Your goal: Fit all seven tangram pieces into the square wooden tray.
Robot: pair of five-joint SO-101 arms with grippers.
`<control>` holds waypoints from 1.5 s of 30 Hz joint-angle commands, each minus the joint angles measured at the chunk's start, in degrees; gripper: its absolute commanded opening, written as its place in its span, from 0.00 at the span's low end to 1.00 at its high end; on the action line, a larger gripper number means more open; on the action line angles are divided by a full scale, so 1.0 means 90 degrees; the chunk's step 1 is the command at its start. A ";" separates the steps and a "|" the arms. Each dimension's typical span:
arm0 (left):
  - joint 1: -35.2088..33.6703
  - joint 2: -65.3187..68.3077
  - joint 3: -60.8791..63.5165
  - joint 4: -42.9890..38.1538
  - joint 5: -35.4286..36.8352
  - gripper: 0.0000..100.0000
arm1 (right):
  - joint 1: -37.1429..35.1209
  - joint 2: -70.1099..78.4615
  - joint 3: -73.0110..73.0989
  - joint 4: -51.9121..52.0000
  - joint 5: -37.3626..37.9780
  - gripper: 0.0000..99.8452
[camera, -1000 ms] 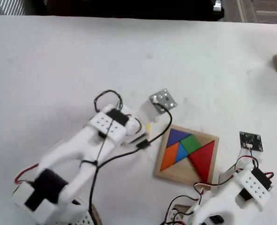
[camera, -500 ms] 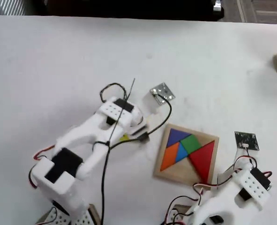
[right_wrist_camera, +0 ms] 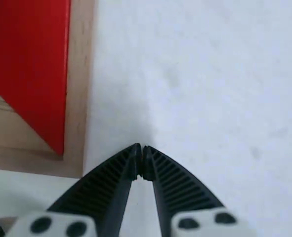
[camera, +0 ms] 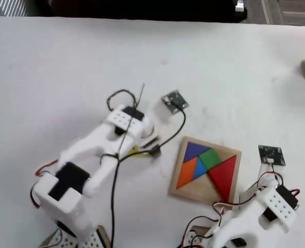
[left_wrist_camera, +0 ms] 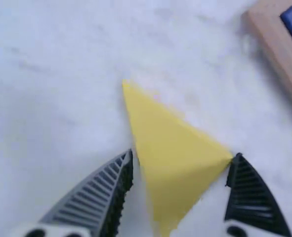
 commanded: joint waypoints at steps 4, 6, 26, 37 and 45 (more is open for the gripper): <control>-0.0327 0.0005 -0.0469 0.0088 0.0000 0.31 | -0.0093 -0.0142 -0.0039 -0.0093 0.0098 0.02; -0.0327 0.0015 -0.0449 0.0088 0.0000 0.31 | -0.0132 -0.0142 -0.0039 -0.0093 0.0098 0.02; -0.0278 -0.0034 -0.0488 0.0274 0.2813 0.31 | -0.0171 -0.0142 -0.0039 -0.0083 0.0098 0.02; -0.0073 0.0366 -0.0713 0.0596 0.3165 0.31 | -0.0210 -0.0142 -0.0039 -0.0083 0.0098 0.02; -0.0083 0.1665 -0.2452 0.1944 0.3175 0.31 | -0.0259 -0.0142 -0.0039 -0.0083 0.0098 0.02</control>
